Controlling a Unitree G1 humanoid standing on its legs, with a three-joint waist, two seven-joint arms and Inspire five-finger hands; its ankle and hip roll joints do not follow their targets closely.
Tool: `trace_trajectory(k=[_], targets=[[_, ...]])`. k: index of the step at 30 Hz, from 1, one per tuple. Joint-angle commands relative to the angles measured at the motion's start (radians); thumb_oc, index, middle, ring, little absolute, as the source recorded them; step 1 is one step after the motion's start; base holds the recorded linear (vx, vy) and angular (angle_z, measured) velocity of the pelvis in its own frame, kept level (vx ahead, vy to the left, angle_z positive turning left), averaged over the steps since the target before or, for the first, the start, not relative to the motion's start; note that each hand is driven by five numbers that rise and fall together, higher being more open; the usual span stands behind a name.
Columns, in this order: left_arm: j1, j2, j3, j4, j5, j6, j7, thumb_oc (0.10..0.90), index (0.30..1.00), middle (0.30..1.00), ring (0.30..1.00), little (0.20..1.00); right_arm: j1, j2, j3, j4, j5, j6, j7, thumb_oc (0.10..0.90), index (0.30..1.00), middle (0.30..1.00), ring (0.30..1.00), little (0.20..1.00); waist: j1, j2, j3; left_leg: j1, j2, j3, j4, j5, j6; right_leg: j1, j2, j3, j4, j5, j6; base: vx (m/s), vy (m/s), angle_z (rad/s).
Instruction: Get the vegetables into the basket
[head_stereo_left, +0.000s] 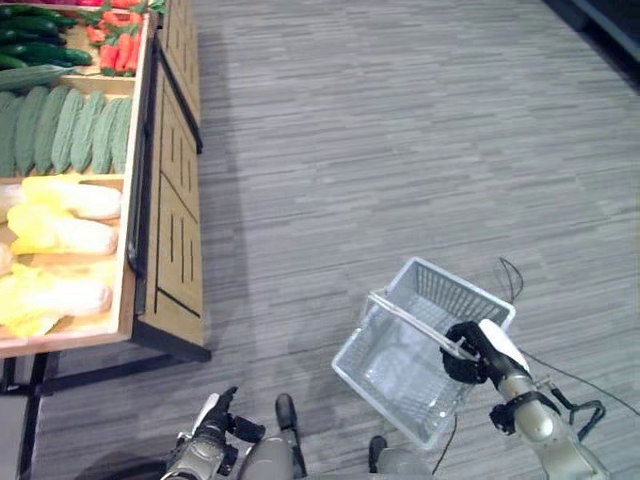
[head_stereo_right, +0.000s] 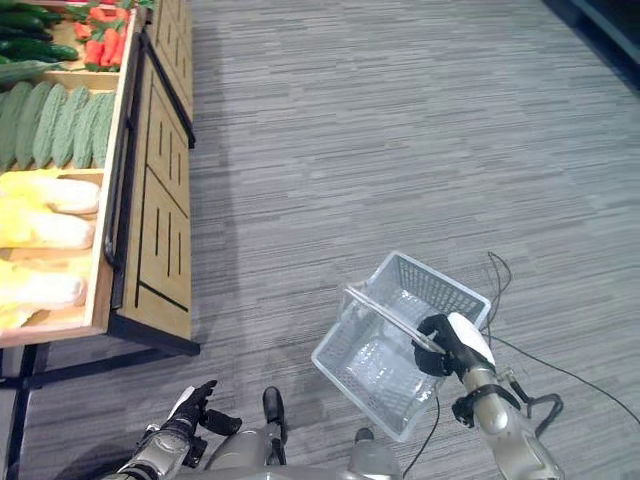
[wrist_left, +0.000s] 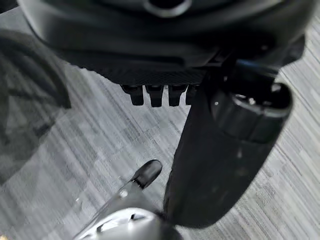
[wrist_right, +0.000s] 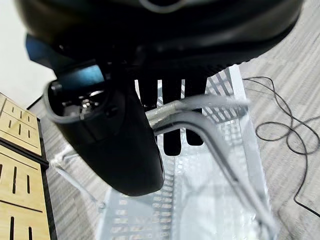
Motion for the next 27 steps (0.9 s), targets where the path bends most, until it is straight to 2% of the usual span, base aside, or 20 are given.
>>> trace_trajectory(k=[1, 5, 7, 8, 10, 13, 16, 17, 19, 20, 21, 22, 23, 24, 25, 26, 27], targets=[[0.026, 0.037, -0.006, -0.009, -0.009, 0.0, 0.011, 0.9, 1.0, 1.0, 1.0, 1.0, -0.077, -0.037, -0.041, -0.12, 0.0, -0.078, -0.044, 0.4, 0.3, 0.3, 0.3, 0.3, 0.006, -0.012, -0.006, 0.026, 0.028, -0.007, 0.002, -0.015, -0.042, -0.027, -0.002, -0.03, -0.037, 0.277, 0.045, 0.2, 0.123, 0.0], [0.01, 0.036, -0.008, -0.004, -0.022, -0.001, 0.012, 0.9, 1.0, 1.0, 1.0, 1.0, -0.072, -0.036, -0.046, -0.123, 0.006, -0.077, -0.046, 0.4, 0.3, 0.3, 0.3, 0.3, -0.016, -0.005, 0.012, 0.078, 0.006, -0.03, 0.002, -0.055, -0.052, -0.091, 0.017, -0.07, -0.167, 0.227, 0.015, 0.29, 0.022, 0.16], [-0.002, 0.031, -0.007, 0.009, -0.012, 0.001, 0.015, 0.9, 1.0, 1.0, 1.0, 1.0, -0.078, -0.035, -0.041, -0.128, 0.018, -0.079, -0.055, 0.4, 0.3, 0.3, 0.3, 0.3, -0.037, -0.016, 0.015, 0.122, -0.012, -0.056, 0.002, -0.092, -0.067, -0.135, 0.008, -0.07, -0.369, 0.252, 0.021, 0.4, -0.086, 0.43], [-0.002, 0.03, -0.006, 0.009, -0.012, 0.0, 0.015, 0.9, 1.0, 1.0, 1.0, 1.0, -0.078, -0.035, -0.04, -0.128, 0.018, -0.08, -0.055, 0.4, 0.3, 0.3, 0.3, 0.3, -0.039, -0.012, 0.015, 0.125, -0.008, -0.058, 0.002, -0.095, -0.068, -0.127, 0.011, -0.075, -0.379, 0.255, 0.022, 0.28, -0.076, 0.48], [-0.005, 0.03, 0.002, 0.026, 0.011, 0.0, 0.012, 0.9, 1.0, 1.0, 1.0, 1.0, -0.075, -0.038, -0.041, -0.142, 0.013, -0.08, -0.053, 0.4, 0.3, 0.3, 0.3, 0.3, -0.064, -0.014, 0.013, 0.186, -0.015, -0.095, 0.01, -0.137, -0.084, -0.175, 0.001, -0.049, -0.506, 0.302, 0.044, 0.43, -0.091, 0.54], [0.0, 0.027, 0.011, 0.04, 0.017, 0.0, 0.01, 0.9, 1.0, 1.0, 1.0, 1.0, -0.072, -0.042, -0.042, -0.146, 0.011, -0.079, -0.047, 0.4, 0.3, 0.3, 0.3, 0.3, -0.076, -0.009, 0.011, 0.235, -0.011, -0.121, 0.033, -0.174, -0.094, -0.184, -0.002, -0.073, -0.538, 0.323, 0.055, 0.4, -0.094, 0.52], [0.013, 0.023, 0.023, 0.051, 0.016, 0.003, 0.008, 0.9, 1.0, 1.0, 1.0, 1.0, -0.071, -0.049, -0.04, -0.143, 0.01, -0.077, -0.036, 0.4, 0.3, 0.3, 0.3, 0.3, -0.086, -0.005, -0.004, 0.287, -0.009, -0.154, 0.074, -0.191, -0.105, -0.174, -0.005, -0.11, -0.505, 0.339, 0.051, 0.42, -0.152, 0.36], [0.018, 0.019, 0.026, 0.055, 0.016, 0.006, 0.011, 0.9, 1.0, 1.0, 1.0, 1.0, -0.074, -0.051, -0.035, -0.135, 0.015, -0.078, -0.033, 0.4, 0.3, 0.3, 0.3, 0.3, -0.087, -0.001, -0.014, 0.291, -0.002, -0.167, 0.104, -0.184, -0.111, -0.164, 0.0, -0.117, -0.493, 0.35, 0.041, 0.43, -0.233, 0.34], [0.021, 0.01, 0.029, 0.06, 0.005, 0.009, 0.014, 0.9, 1.0, 1.0, 1.0, 1.0, -0.076, -0.056, -0.035, -0.135, 0.025, -0.08, -0.03, 0.4, 0.3, 0.3, 0.3, 0.3, -0.091, 0.017, -0.021, 0.294, 0.023, -0.196, 0.156, -0.134, -0.136, -0.147, 0.023, -0.129, -0.461, 0.33, 0.013, 0.45, -0.28, 0.42], [0.014, 0.0, 0.027, 0.061, -0.013, 0.012, 0.017, 0.9, 1.0, 1.0, 1.0, 1.0, -0.078, -0.066, -0.033, -0.128, 0.042, -0.083, -0.032, 0.4, 0.3, 0.3, 0.3, 0.3, -0.083, 0.032, -0.024, 0.252, 0.04, -0.214, 0.256, -0.03, -0.171, -0.121, 0.039, -0.154, -0.446, 0.295, -0.016, 0.34, -0.24, 0.29], [0.014, 0.0, 0.027, 0.061, -0.013, 0.012, 0.017, 0.9, 1.0, 1.0, 1.0, 1.0, -0.078, -0.066, -0.033, -0.128, 0.042, -0.083, -0.032, 0.4, 0.3, 0.3, 0.3, 0.3, -0.083, 0.032, -0.024, 0.25, 0.04, -0.215, 0.256, -0.031, -0.171, -0.121, 0.039, -0.155, -0.446, 0.295, -0.016, 0.43, -0.371, 0.19], [0.002, -0.007, 0.013, 0.049, -0.016, 0.012, 0.015, 0.9, 1.0, 1.0, 1.0, 1.0, -0.074, -0.08, -0.041, -0.141, 0.062, -0.092, -0.039, 0.4, 0.3, 0.3, 0.3, 0.3, -0.072, 0.02, -0.01, 0.165, 0.066, -0.206, 0.418, 0.068, -0.203, -0.078, 0.042, -0.166, -0.441, 0.251, -0.056, 0.2, -0.203, 0.28], [0.002, -0.007, 0.012, 0.048, -0.016, 0.013, 0.015, 0.9, 1.0, 1.0, 1.0, 1.0, -0.073, -0.08, -0.042, -0.141, 0.062, -0.092, -0.039, 0.4, 0.3, 0.3, 0.3, 0.3, -0.074, 0.02, -0.01, 0.161, 0.067, -0.209, 0.424, 0.066, -0.204, -0.078, 0.042, -0.169, -0.44, 0.25, -0.057, 0.31, -0.318, 0.36], [-0.001, -0.008, 0.004, 0.036, -0.015, 0.013, 0.017, 0.9, 1.0, 1.0, 1.0, 1.0, -0.069, -0.083, -0.041, -0.143, 0.066, -0.093, -0.04, 0.4, 0.3, 0.3, 0.3, 0.3, -0.07, 0.013, -0.005, 0.133, 0.077, -0.2, 0.491, 0.088, -0.211, -0.055, 0.047, -0.176, -0.441, 0.231, -0.072, 0.39, -0.374, 0.41], [-0.015, -0.007, -0.001, 0.019, -0.037, 0.02, 0.029, 0.9, 1.0, 1.0, 1.0, 1.0, -0.048, -0.091, -0.053, -0.149, 0.064, -0.078, -0.055, 0.4, 0.3, 0.3, 0.3, 0.3, -0.05, -0.004, 0.019, 0.043, 0.128, -0.122, 0.525, 0.11, -0.191, 0.015, 0.048, -0.195, -0.446, 0.175, -0.098, 0.4, -0.368, 0.26], [-0.015, -0.007, -0.001, 0.019, -0.037, 0.02, 0.029, 0.9, 1.0, 1.0, 1.0, 1.0, -0.048, -0.09, -0.054, -0.149, 0.064, -0.078, -0.056, 0.4, 0.3, 0.3, 0.3, 0.3, -0.048, -0.002, 0.02, 0.042, 0.131, -0.122, 0.53, 0.105, -0.191, 0.016, 0.05, -0.195, -0.446, 0.173, -0.098, 0.41, -0.319, 0.27], [-0.016, -0.01, -0.003, 0.019, -0.037, 0.02, 0.029, 0.9, 1.0, 1.0, 1.0, 1.0, -0.037, -0.091, -0.06, -0.148, 0.063, -0.077, -0.059, 0.4, 0.3, 0.3, 0.3, 0.3, -0.038, -0.005, 0.031, -0.002, 0.149, -0.091, 0.519, 0.082, -0.184, 0.043, 0.051, -0.203, -0.444, 0.151, -0.1, 0.33, -0.137, 0.13]])
